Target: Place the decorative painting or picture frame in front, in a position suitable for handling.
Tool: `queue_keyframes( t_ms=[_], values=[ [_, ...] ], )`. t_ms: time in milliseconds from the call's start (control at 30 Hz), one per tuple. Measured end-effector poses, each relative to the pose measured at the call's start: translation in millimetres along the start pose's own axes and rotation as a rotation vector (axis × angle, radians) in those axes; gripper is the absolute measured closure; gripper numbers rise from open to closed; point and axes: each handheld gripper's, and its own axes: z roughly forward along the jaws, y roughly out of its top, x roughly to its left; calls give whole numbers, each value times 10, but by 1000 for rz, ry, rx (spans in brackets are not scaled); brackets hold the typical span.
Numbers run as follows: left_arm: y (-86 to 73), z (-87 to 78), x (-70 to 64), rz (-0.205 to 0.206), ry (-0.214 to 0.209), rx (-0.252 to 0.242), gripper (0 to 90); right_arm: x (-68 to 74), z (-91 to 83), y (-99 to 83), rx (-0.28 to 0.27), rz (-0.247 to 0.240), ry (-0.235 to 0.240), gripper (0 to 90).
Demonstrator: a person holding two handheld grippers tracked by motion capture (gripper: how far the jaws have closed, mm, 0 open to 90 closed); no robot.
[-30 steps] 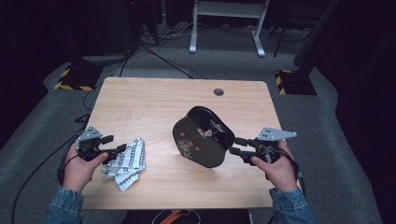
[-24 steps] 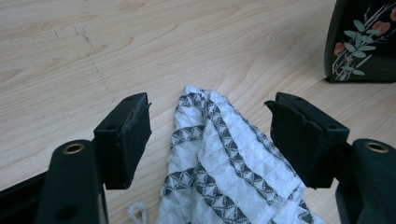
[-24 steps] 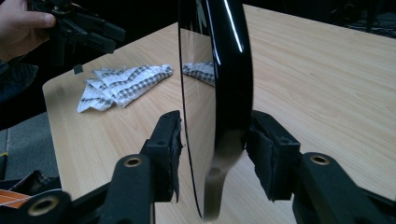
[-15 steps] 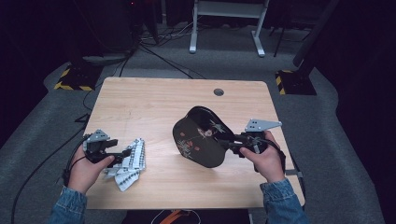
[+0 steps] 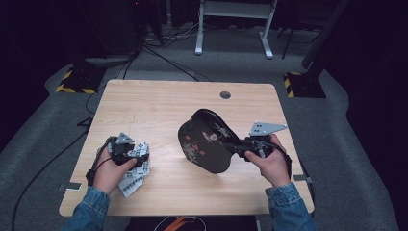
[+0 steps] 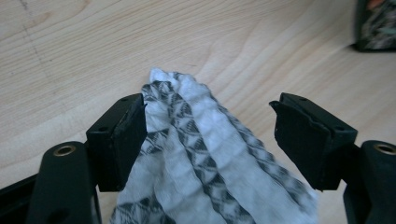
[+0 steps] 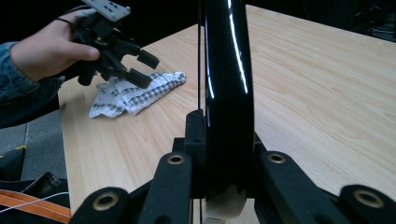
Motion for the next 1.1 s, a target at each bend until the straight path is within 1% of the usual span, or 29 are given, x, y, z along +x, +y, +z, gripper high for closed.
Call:
queue_keyframes(
  t_ms=[33,67,133,167,200,233,267,300,367,467,500,533,600,633,700,733,833,933,1000,1067,1100],
  values=[
    [8,59,-1,6,19,15,259,0,0,-1,-2,2,3,806],
    [9,96,6,5,25,26,262,-1,0,-2,-2,4,3,806],
    [-4,170,24,-13,31,39,271,-5,-3,-4,-1,3,4,806],
    [-14,203,37,-20,22,51,274,-6,-3,-4,-1,1,4,806],
    [-14,203,37,-20,22,51,286,-6,-3,-5,-1,1,4,806],
    [-32,248,63,-45,21,46,292,-5,-4,-5,-2,2,5,806],
    [-35,254,76,-47,21,33,294,-4,-5,-6,0,-1,4,806],
    [-36,248,88,-46,20,32,318,-1,-5,-6,-1,-2,3,806],
    [-47,235,107,-43,27,23,400,1,-4,-5,0,-5,0,806],
    [-69,217,143,-28,37,10,569,0,-1,-4,-3,-2,3,806],
    [-76,209,158,-33,28,7,644,0,0,-4,-3,-2,3,806],
    [-84,206,172,-39,17,0,699,1,0,-4,-2,-3,1,806],
    [-92,202,182,-43,10,-5,764,1,0,-3,-2,-3,0,806],
    [-96,194,185,-41,-2,-6,774,1,0,-3,-2,-3,0,806],
    [-97,180,182,-64,-19,-11,786,3,0,-1,-1,-2,-1,806],
    [-97,180,182,-64,-19,-11,788,4,0,-1,-1,-2,-2,806],
    [-64,110,166,-53,-49,-39,790,5,0,-2,-1,-2,-4,806],
    [0,-2,124,-24,-67,-82,790,8,-1,-5,-4,0,-5,806],
    [52,-95,81,-2,-88,-112,789,13,-3,-7,-4,2,-7,806],
    [105,-193,47,25,-101,-137,788,20,-3,-7,-3,7,-11,806],
    [134,-244,26,32,-108,-152,789,28,-3,-4,-1,6,-17,806]
  ],
)
